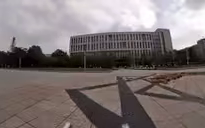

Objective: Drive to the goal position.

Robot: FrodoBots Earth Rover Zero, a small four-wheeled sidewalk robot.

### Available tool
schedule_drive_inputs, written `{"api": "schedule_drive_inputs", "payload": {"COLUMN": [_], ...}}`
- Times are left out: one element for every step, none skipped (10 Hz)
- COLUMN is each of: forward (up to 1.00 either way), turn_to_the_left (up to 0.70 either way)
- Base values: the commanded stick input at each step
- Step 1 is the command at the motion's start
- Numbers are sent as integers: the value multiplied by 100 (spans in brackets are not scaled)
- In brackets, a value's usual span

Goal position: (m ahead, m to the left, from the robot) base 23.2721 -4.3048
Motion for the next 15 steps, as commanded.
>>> {"api": "schedule_drive_inputs", "payload": {"forward": [70,70,70,70,70,70,70,70,70,70,70,70,70,70,70], "turn_to_the_left": [0,0,0,-12,-1,0,0,-7,-4,0,-8,-13,-1,0,-1]}}
